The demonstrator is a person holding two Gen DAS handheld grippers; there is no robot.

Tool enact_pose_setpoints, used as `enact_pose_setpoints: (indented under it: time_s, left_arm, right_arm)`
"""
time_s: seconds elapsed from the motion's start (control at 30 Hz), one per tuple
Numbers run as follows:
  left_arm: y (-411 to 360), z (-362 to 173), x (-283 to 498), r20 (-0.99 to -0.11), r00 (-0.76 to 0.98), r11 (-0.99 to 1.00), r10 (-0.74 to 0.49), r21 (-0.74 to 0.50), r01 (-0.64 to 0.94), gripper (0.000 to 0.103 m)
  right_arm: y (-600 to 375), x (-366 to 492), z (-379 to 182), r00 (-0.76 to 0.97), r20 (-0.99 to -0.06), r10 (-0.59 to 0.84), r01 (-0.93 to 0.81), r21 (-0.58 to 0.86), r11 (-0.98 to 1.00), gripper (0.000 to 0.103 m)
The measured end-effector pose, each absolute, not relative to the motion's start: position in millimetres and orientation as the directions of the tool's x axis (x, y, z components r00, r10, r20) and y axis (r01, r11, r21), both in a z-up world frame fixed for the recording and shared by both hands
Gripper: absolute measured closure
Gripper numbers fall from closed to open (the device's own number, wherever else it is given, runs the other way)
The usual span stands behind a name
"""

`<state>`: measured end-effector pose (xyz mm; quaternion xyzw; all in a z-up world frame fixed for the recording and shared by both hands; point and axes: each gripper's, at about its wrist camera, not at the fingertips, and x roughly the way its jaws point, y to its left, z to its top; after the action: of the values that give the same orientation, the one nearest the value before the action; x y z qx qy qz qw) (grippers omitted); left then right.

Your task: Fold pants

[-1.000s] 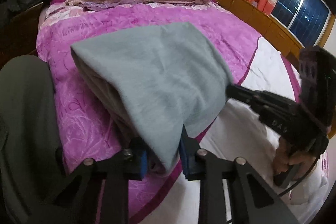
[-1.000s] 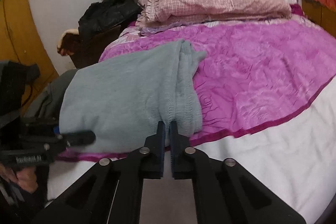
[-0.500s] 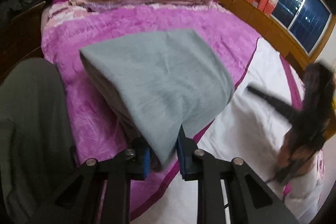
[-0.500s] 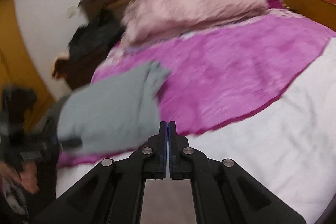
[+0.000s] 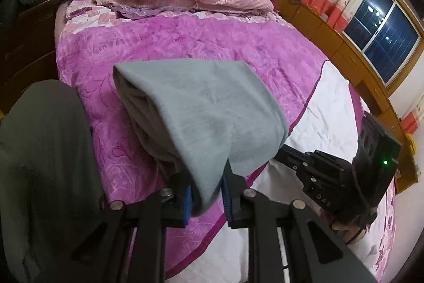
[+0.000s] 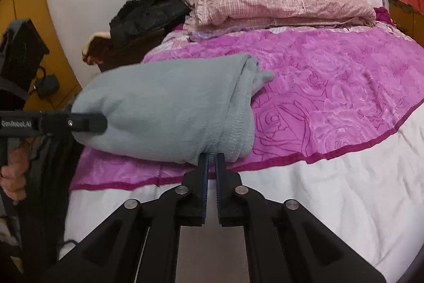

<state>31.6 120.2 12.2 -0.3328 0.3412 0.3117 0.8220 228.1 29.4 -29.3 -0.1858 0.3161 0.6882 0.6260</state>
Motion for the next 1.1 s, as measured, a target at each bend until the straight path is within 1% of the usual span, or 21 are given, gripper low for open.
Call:
enact_pose_setpoints:
  time_s: [0.13,0.23,0.37,0.53,0.6,0.7,0.77,0.8,0.83,0.87,0.9,0.93,1.0,1.1]
  left_arm:
    - [118,5,33,-0.781,0.563,0.584,0.269,-0.333,-0.74,0.084]
    - [117,4,33,-0.779,0.565,0.593,0.272,-0.327,-0.736,0.084]
    - [117,-1,33,-0.785,0.565,0.59,0.253,-0.338,-0.733,0.084]
    - [119,-3,33,-0.788,0.571,0.593,0.23,-0.351,-0.724,0.084]
    - [122,-3,32,-0.787,0.577,0.593,0.217,-0.363,-0.718,0.084]
    - [127,-1,28,-0.78,0.592,0.589,0.204,-0.385,-0.711,0.085]
    - [126,3,24,-0.777,0.585,0.584,0.234,-0.369,-0.723,0.087]
    - [125,4,21,-0.775,0.58,0.58,0.252,-0.358,-0.731,0.087]
    - [124,2,21,-0.778,0.578,0.585,0.244,-0.357,-0.728,0.087]
    - [123,-1,22,-0.787,0.57,0.588,0.235,-0.352,-0.728,0.087]
    - [123,-4,22,-0.792,0.568,0.584,0.226,-0.356,-0.73,0.087]
    - [123,-6,23,-0.795,0.566,0.582,0.216,-0.36,-0.729,0.086]
    - [121,-6,25,-0.796,0.564,0.582,0.217,-0.359,-0.73,0.086]
    - [122,-7,24,-0.797,0.574,0.585,0.189,-0.378,-0.718,0.082]
  right_arm:
    - [34,228,-31,-0.139,-0.679,0.721,-0.982,0.188,-0.013,0.103]
    - [35,230,-32,-0.144,-0.683,0.716,-0.981,0.194,-0.013,0.103]
    - [39,232,-34,-0.135,-0.701,0.7,-0.983,0.184,-0.005,0.1]
    - [52,230,-28,-0.135,-0.69,0.711,-0.983,0.186,-0.007,0.101]
    - [55,224,-25,-0.112,-0.678,0.726,-0.989,0.151,-0.012,0.103]
    - [56,212,-19,0.011,-0.682,0.731,-0.999,0.016,0.029,0.103]
    - [50,213,-15,0.123,-0.68,0.723,-0.992,-0.067,0.105,0.103]
    - [47,219,-13,0.242,-0.671,0.701,-0.97,-0.149,0.192,0.103]
    - [40,236,-10,0.31,-0.671,0.673,-0.949,-0.171,0.267,0.103]
    - [33,252,-8,0.284,-0.676,0.68,-0.948,-0.091,0.306,0.103]
    - [23,270,-5,0.236,-0.669,0.705,-0.939,0.031,0.344,0.103]
    - [19,276,-5,0.215,-0.663,0.718,-0.933,0.077,0.351,0.103]
    - [14,273,-5,0.162,-0.65,0.742,-0.938,0.132,0.321,0.103]
    - [17,261,-11,0.106,-0.664,0.741,-0.939,0.178,0.293,0.103]
